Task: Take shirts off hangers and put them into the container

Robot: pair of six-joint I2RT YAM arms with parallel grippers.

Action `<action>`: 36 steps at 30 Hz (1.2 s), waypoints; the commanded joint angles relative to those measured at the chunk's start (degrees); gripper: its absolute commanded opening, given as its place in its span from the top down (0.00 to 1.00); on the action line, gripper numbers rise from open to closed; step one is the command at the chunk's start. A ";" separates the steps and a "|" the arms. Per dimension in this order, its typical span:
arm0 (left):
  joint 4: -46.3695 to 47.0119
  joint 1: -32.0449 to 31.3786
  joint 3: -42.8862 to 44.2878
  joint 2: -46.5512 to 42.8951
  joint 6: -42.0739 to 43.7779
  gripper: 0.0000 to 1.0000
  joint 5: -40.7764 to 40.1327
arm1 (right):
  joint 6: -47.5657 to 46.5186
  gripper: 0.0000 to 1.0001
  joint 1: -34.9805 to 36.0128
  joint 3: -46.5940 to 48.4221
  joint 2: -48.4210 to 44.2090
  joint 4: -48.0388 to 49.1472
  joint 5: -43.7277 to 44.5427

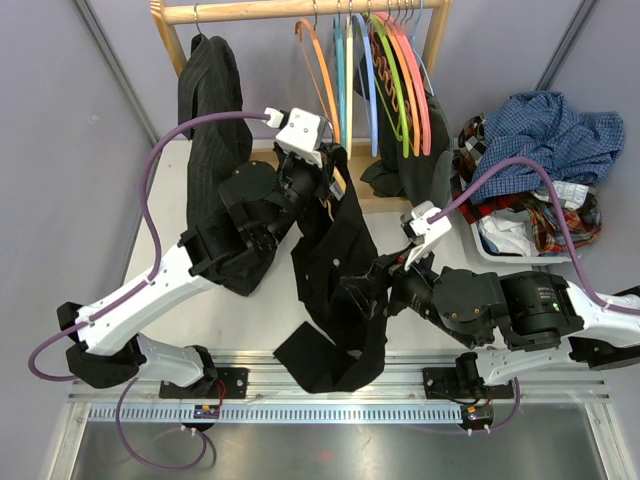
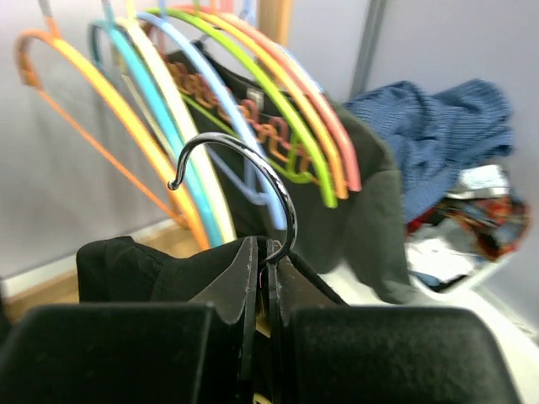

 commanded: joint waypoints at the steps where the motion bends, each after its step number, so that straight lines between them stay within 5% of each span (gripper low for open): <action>1: 9.01 3.44 5.36 -3.34 3.55 1.00 -7.17 | 5.53 0.33 0.84 -2.32 -1.33 -5.67 -3.19; 11: 7.34 4.68 8.44 -5.10 1.00 1.00 -3.49 | 8.52 0.44 0.84 -7.24 -2.39 -6.55 -0.03; 16: 4.26 4.68 5.72 -7.47 -6.55 1.00 0.38 | 8.08 0.73 0.84 -9.53 -5.54 -4.27 5.85; 19: 3.73 4.59 0.72 -10.28 -9.28 1.00 0.74 | 8.60 1.00 0.84 -9.27 -6.52 -4.96 8.67; 26: 4.43 5.46 -11.68 -13.80 -2.45 1.00 -15.49 | 13.34 1.00 0.84 -1.64 -7.13 -17.34 12.54; 36: 5.41 14.77 -27.94 -21.18 1.53 1.00 -25.72 | 10.63 1.00 0.84 5.67 -9.78 -23.78 23.44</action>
